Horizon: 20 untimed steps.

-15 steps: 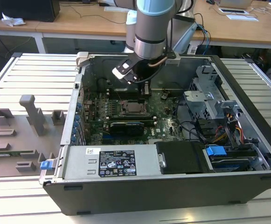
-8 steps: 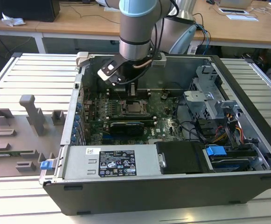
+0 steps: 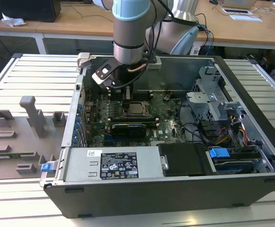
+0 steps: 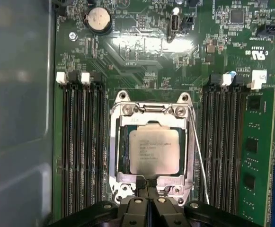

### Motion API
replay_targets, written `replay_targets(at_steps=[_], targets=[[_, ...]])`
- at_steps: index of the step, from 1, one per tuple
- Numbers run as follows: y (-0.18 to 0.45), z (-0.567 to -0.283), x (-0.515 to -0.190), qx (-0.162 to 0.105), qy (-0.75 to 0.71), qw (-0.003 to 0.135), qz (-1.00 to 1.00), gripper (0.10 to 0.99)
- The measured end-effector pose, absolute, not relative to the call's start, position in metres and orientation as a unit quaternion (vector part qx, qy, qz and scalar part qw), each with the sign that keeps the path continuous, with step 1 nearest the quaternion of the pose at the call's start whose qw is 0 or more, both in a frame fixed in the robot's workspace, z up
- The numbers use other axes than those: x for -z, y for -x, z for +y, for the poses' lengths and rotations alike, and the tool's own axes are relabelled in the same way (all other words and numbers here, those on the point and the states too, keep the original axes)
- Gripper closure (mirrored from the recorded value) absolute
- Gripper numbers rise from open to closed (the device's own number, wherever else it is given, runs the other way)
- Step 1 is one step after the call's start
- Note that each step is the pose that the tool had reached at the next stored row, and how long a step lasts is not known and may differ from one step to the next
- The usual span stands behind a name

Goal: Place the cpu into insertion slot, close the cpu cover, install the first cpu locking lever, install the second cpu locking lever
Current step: 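Close the cpu cover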

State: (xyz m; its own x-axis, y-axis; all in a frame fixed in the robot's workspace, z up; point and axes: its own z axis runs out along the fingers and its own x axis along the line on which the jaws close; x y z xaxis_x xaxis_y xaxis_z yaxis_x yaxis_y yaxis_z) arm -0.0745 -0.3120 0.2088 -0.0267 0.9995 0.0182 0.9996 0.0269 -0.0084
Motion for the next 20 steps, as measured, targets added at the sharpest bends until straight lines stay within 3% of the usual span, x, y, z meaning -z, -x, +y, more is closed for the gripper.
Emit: replay_targets(at_steps=[20], targets=[[0.038, -0.312, -0.209, 0.005, 0.697, 0.012, -0.717, 0.98]])
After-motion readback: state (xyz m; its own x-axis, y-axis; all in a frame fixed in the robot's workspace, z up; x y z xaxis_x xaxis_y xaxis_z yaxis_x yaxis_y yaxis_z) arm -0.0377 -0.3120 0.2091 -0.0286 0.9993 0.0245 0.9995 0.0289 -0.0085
